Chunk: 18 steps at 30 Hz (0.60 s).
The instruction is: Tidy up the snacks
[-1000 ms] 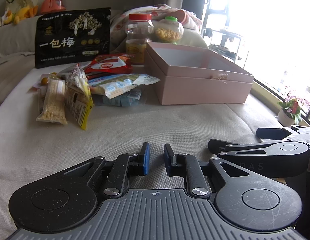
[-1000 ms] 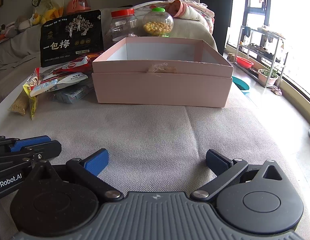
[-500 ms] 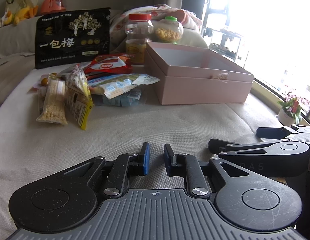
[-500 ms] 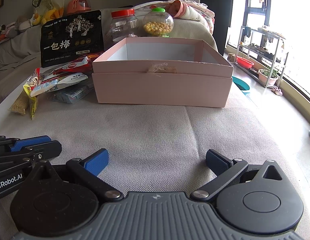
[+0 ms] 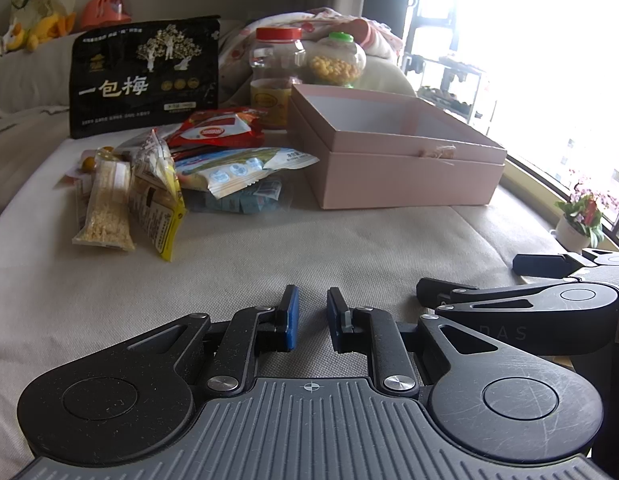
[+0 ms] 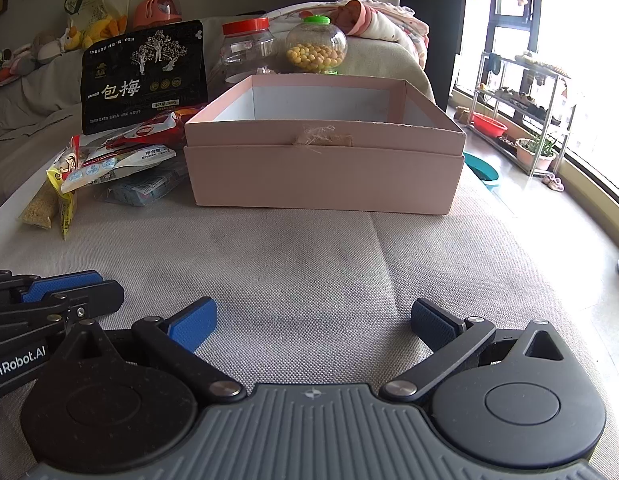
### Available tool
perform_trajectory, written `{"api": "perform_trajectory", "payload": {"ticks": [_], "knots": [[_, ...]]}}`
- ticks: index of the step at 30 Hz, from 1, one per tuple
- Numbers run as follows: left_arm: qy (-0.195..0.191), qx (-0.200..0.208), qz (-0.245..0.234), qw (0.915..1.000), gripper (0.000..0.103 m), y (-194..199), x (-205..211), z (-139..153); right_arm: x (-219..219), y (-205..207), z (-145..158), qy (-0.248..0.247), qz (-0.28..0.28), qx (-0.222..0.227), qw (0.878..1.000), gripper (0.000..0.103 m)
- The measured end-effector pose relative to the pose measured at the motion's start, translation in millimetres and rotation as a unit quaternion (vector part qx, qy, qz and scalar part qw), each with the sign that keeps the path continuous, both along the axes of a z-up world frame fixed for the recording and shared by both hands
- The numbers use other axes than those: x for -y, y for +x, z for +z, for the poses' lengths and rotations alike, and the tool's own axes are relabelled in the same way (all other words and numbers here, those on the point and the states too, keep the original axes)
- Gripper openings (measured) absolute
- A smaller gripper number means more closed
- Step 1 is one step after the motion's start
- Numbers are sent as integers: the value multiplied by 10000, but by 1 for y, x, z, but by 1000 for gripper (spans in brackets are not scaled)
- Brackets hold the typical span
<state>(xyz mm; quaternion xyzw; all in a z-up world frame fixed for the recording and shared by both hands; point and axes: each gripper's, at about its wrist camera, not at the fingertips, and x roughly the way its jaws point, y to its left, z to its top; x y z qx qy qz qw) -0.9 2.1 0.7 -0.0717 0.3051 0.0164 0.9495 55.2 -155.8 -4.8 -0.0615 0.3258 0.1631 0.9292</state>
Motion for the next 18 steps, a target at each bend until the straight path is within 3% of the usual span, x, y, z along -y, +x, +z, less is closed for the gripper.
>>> {"api": "perform_trajectory", "payload": {"ticks": [18], "knots": [[1,0,1,10000,19,0,1,0,2,0,0,1,4,-1,10000,103]]}}
